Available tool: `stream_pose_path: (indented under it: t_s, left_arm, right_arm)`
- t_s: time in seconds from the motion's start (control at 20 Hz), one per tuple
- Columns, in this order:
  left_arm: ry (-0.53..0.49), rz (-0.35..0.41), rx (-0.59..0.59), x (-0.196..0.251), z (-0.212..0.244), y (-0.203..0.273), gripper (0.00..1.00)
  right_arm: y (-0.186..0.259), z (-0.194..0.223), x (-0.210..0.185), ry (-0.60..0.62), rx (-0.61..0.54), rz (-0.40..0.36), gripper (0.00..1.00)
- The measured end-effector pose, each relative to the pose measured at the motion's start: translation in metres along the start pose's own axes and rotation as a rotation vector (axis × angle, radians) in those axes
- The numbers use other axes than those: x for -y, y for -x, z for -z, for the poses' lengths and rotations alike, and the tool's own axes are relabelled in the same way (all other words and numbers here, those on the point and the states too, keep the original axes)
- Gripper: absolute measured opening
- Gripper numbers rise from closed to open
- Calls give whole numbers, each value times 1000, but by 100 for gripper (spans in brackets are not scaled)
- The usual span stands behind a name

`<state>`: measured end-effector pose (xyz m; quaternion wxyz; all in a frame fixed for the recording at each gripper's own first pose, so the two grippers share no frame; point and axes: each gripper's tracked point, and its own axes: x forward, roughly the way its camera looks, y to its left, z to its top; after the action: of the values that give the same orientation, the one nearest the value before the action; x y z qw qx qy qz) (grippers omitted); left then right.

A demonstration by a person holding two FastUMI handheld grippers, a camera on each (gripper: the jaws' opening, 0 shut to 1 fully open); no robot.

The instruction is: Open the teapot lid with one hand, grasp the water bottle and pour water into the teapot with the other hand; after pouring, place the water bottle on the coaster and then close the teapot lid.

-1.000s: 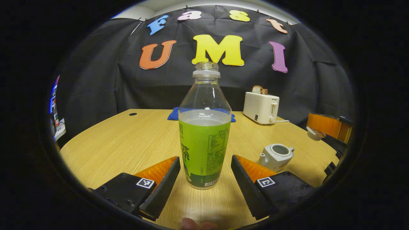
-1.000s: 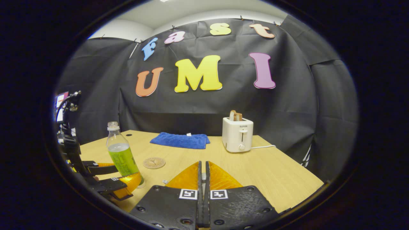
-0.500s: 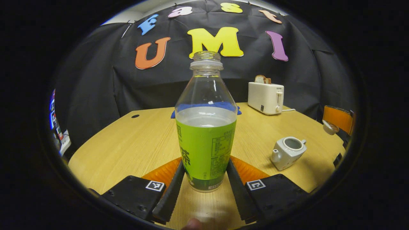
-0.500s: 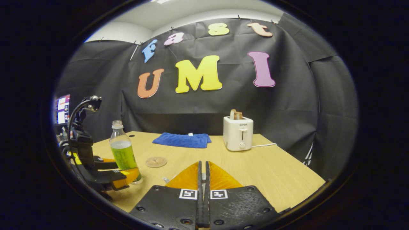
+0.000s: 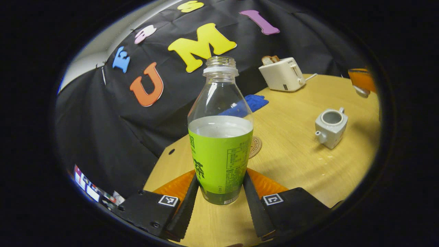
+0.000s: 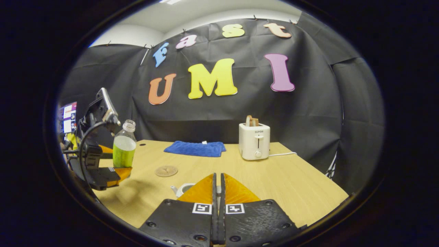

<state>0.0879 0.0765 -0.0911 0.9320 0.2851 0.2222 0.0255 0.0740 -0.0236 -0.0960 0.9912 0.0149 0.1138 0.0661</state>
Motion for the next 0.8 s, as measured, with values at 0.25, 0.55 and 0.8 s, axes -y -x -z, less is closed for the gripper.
stream_pose_path:
  t_s: [0.25, 0.55, 0.8]
  left_arm:
    - [-285, -84, -25, -21, -5, 4, 74]
    - [-533, -122, -34, -29, -18, 7, 74]
    - [-748, -107, -61, -14, -31, -2, 74]
  right_arm:
    - [4, 3, 5, 3, 0, -6, 0]
    - [10, 4, 19, 7, 5, 5, 0]
    - [12, 14, 34, 2, -15, 19, 0]
